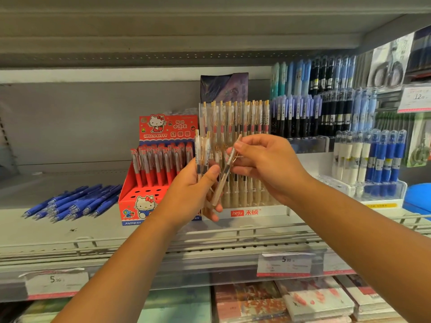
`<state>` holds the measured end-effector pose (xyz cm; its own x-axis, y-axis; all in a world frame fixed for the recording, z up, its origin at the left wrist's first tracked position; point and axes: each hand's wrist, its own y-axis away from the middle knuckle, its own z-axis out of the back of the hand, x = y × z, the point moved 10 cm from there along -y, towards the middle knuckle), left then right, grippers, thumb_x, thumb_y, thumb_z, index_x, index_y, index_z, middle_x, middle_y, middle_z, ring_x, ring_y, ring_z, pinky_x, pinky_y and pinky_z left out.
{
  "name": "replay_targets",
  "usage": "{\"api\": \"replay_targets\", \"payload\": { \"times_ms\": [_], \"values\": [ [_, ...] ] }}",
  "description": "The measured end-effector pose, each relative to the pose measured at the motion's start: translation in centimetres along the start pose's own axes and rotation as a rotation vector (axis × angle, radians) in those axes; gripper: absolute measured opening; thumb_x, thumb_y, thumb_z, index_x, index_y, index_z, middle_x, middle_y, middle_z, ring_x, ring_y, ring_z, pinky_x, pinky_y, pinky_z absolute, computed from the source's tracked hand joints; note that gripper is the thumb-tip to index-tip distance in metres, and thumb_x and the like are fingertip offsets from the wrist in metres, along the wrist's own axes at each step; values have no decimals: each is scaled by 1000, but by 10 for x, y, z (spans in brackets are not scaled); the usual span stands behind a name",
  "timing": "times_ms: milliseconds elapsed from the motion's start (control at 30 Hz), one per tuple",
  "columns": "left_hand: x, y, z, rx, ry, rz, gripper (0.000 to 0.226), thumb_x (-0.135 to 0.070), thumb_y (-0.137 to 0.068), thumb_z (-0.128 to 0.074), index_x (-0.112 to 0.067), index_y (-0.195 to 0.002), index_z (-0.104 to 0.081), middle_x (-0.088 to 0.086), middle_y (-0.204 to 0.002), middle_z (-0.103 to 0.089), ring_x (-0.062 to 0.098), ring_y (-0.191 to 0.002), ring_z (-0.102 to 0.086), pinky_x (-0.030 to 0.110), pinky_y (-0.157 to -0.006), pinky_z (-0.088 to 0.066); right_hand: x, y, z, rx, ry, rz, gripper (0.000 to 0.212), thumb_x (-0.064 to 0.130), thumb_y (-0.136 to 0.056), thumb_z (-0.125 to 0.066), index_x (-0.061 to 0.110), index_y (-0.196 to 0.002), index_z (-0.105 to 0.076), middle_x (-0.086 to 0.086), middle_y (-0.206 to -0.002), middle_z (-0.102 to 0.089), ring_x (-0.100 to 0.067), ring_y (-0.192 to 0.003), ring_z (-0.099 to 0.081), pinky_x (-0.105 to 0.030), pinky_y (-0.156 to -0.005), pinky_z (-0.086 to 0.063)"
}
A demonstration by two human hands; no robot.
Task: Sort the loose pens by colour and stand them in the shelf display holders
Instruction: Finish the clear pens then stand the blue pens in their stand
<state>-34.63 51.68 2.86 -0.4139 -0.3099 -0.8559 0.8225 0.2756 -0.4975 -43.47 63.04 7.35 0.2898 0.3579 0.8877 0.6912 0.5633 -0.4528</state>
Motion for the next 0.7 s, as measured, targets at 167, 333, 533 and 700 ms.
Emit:
{"api": "replay_targets", "payload": {
  "times_ms": [167,333,533,700],
  "values": [
    [1,-2,10,-52,-149,-13,8,-39,-101,-50,-42,-107,-54,4,-72,-64,15,-44,-49,28,-39,-42,13,-3,27,-117,130,112,10,11,-89,-70,7,-98,-66,-11,-86,-75,-18,-74,-73,-30,-60,-60],
    [3,-3,17,-102,-143,1,11,-38,-100,-54,-38,-108,-47,2,-62,-47,10,-42,-37,26,-39,-33,29,-8,50,-194,280,255,10,9,-89,-71,14,-93,-64,-8,-76,-73,-14,-73,-73,-25,-55,-58],
    [0,-3,13,-95,-210,-8,8,-38,-100,-52,-37,-93,-48,3,-65,-55,18,-45,-46,30,-42,-44,40,-17,71,-279,328,332,14,10,-89,-72,20,-93,-63,-3,-82,-71,-11,-72,-72,-24,-55,-59],
    [-6,-3,14,-123,-225,-54,8,-31,-102,-51,-33,-97,-57,-5,-68,-65,21,-49,-58,28,-49,-51,21,-19,69,-241,356,301,14,10,-89,-70,21,-93,-63,-5,-85,-72,-14,-75,-73,-23,-56,-59]
  ]
}}
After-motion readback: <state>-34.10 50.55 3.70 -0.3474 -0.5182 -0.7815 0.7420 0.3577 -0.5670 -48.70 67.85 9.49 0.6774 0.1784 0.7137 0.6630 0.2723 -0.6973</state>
